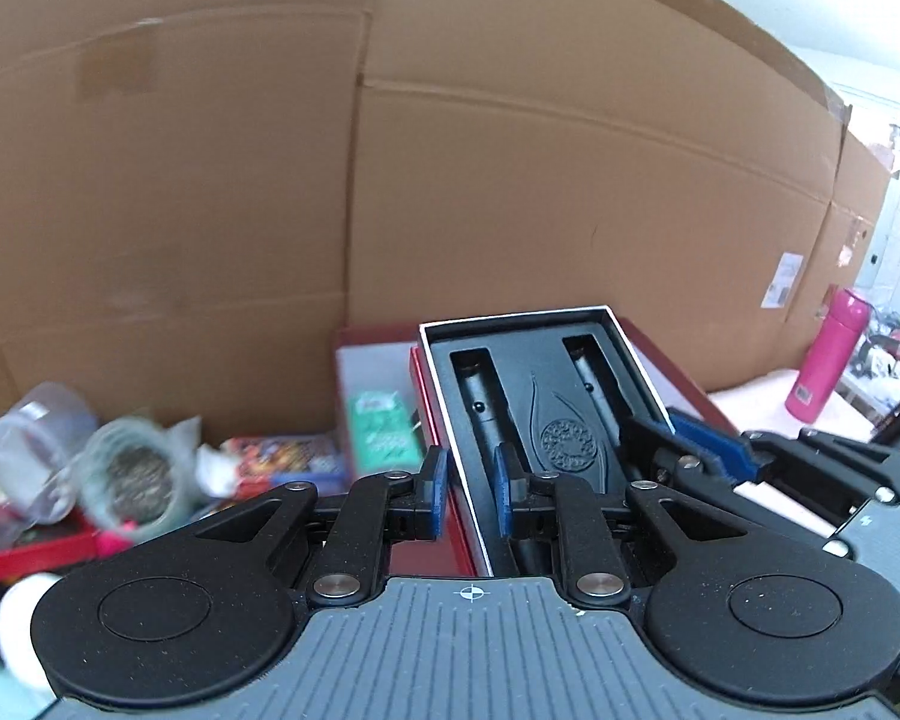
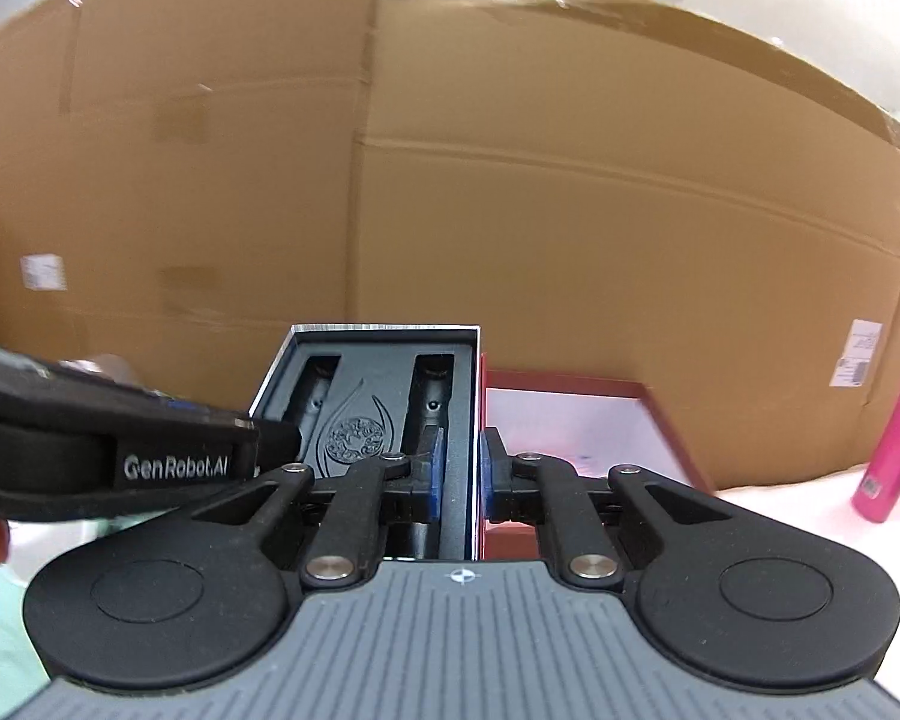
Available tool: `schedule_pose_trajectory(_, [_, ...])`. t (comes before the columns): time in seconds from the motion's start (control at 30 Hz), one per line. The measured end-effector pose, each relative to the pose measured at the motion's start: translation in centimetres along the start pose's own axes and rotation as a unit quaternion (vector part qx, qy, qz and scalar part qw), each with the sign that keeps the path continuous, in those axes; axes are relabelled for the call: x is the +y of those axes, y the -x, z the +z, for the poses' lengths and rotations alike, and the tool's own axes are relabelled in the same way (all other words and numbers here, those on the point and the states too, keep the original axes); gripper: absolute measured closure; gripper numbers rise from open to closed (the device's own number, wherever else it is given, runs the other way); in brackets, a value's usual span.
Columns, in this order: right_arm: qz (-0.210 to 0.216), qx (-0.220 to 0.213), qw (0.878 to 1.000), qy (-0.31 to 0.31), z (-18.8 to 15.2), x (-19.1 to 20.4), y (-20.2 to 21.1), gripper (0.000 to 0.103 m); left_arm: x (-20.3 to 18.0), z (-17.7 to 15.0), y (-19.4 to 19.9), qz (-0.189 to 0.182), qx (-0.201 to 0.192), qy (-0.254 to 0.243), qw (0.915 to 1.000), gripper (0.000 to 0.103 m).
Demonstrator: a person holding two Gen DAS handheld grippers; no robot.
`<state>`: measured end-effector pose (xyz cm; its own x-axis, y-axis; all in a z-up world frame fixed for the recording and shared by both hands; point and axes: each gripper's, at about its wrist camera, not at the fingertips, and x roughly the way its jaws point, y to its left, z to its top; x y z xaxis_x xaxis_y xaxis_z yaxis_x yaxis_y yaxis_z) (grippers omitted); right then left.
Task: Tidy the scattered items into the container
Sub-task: 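Carry the pen case with the left gripper over the maroon shoebox, then lower the pen case into the shoebox and open the left gripper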
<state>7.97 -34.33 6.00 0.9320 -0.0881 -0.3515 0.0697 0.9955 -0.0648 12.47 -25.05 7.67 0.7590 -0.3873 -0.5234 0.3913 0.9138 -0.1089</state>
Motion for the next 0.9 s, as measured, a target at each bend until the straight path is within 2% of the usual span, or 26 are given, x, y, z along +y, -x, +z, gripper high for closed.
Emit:
schedule_pose_trajectory(0.13, [-0.001, 0.005, 1.000, -0.025, 0.7, -2.8, -3.0, 0.089, -1.6, 2.1, -3.5, -0.012, 0.007, 0.008, 0.9999, 0.090])
schedule_pose_trajectory(0.3, [-0.011, 0.009, 1.000, -0.022, 1.3, -5.1, -6.3, 0.089, -3.8, 4.3, -7.0, -0.020, 0.000, 0.010, 0.9998, 0.090])
schedule_pose_trajectory(0.47, [-0.016, 0.022, 0.999, -0.025, 1.1, -7.5, -9.4, 0.088, -4.5, 4.3, -11.0, -0.025, 0.019, 0.017, 0.9994, 0.089])
schedule_pose_trajectory(0.9, [-0.037, 0.085, 0.996, -0.018, -2.8, -10.4, -14.8, 0.089, -7.6, 3.3, -19.1, -0.038, 0.098, 0.025, 0.9941, 0.089])
